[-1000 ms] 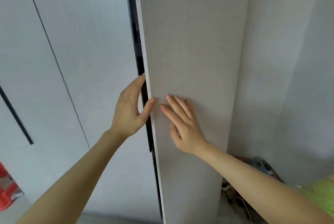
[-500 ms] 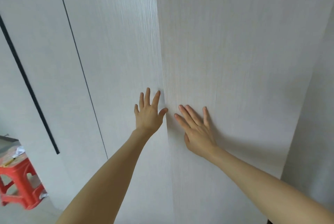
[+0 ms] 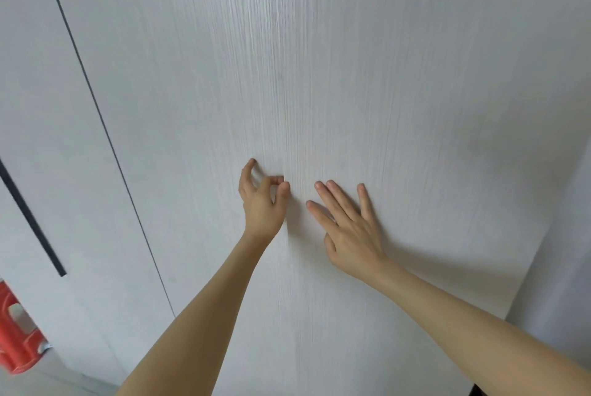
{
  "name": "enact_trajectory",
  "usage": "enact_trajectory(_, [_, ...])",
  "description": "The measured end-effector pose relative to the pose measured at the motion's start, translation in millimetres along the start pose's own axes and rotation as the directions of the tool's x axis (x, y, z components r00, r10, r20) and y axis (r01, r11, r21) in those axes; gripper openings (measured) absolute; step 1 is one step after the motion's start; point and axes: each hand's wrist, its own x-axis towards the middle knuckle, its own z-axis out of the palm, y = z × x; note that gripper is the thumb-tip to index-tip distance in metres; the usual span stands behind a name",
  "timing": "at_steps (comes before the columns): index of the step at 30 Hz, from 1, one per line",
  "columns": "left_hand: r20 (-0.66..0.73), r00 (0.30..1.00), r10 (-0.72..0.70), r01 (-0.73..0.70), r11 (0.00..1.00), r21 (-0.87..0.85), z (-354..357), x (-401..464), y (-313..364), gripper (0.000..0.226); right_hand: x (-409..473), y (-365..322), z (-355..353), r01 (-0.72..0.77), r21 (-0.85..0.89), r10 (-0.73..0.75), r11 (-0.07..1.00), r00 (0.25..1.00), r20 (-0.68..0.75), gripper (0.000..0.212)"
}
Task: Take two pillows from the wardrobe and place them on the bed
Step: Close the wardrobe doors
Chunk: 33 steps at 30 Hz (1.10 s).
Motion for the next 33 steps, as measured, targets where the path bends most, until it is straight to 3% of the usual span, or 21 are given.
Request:
enact_trajectory(5, [0.032, 0.999, -0.017, 0.017, 1.000, 0.008, -7, 4, 1, 0.029, 1, -2, 3, 0.013, -0.001, -0.013, 1.000, 0.998, -0.055, 0.057])
enact_trajectory(11, [0.032, 0.999, -0.042, 0.044, 0.997, -0.064, -8, 2, 3, 0.013, 0, 2, 5, 0.036, 0.004, -0.035, 0.999, 0.995, -0.093, 0.055])
enact_trajectory(17, [0.004, 1.000, -0.015, 0.016, 0.998, -0.059, -13, -1, 0, 0.015, -2, 8, 9, 0.024, 0.008, -0.022, 1.000, 0.991, -0.134, 0.053])
enact_trajectory(23, [-0.004, 0.997, 0.075, -0.073, 0.989, 0.129, -1, 2, -7, 0.073, 2, 15, 32, -0.008, -0.241, 0.002, 0.970, 1.000, -0.025, 0.065])
enact_trajectory(29, [0.053, 0.995, 0.086, -0.095, 0.976, 0.197, -3, -1, -8, 0.075, 4, 14, 40, -0.030, -0.316, 0.033, 0.948, 0.999, 0.005, 0.073])
enact_trajectory(33, [0.129, 0.991, 0.027, -0.055, 0.975, 0.216, -24, -28, -26, 0.068, 7, -13, 26, -0.173, -0.120, 0.179, 0.978, 0.983, 0.035, 0.069])
